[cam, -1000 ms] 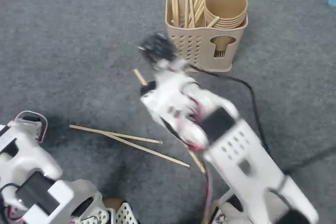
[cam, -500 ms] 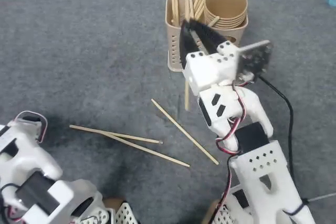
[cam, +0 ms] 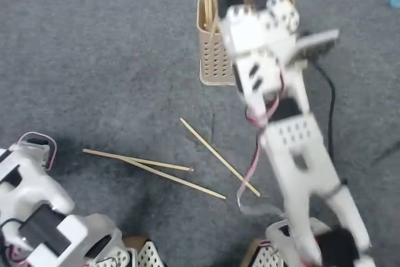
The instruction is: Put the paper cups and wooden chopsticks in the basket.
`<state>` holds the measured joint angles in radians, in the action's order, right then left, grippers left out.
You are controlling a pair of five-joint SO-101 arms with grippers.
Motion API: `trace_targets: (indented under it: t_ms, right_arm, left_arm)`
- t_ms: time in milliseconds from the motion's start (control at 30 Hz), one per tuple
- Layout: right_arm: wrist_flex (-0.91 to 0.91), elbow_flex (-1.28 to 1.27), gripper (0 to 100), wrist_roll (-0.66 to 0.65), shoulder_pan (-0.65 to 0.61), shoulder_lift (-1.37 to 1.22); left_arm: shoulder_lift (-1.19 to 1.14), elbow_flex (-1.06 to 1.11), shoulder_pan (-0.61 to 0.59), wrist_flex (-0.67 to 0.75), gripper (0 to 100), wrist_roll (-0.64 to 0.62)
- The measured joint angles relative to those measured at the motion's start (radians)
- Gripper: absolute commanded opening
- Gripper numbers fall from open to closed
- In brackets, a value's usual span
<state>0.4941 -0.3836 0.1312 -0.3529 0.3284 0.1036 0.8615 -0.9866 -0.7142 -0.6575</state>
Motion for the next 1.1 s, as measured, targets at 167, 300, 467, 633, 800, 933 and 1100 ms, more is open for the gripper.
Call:
trace_targets:
  t_ms: [167, 300, 467, 633, 800, 933, 1100]
  right_arm:
    - [-0.051, 0.379, 0.6, -0.041, 0.048, -0.325]
    - [-0.103, 0.631, 0.6, -0.095, 0.049, -0.569]
    - [-0.114, 0.655, 0.6, -0.100, 0.055, -0.700]
    - [-0.072, 0.468, 0.8, -0.100, 0.051, -0.686]
    - [-0.052, 0.273, 13.2, -0.100, 0.051, -0.554]
    - [-0.133, 0.215, 19.8, -0.100, 0.055, -0.419]
    - [-0.322, 0.215, 20.2, -0.025, 0.064, -0.226]
  left_arm:
    - [0.000, 0.000, 0.012, 0.000, 27, 0.000]
    - [0.000, 0.000, 0.014, 0.000, 27, 0.000]
    - [0.000, 0.000, 0.015, 0.000, 27, 0.000]
    - [0.000, 0.000, 0.015, 0.000, 27, 0.000]
    - [0.000, 0.000, 0.015, 0.000, 27, 0.000]
    - [0.000, 0.000, 0.015, 0.000, 27, 0.000]
    - [0.000, 0.000, 0.015, 0.000, 27, 0.000]
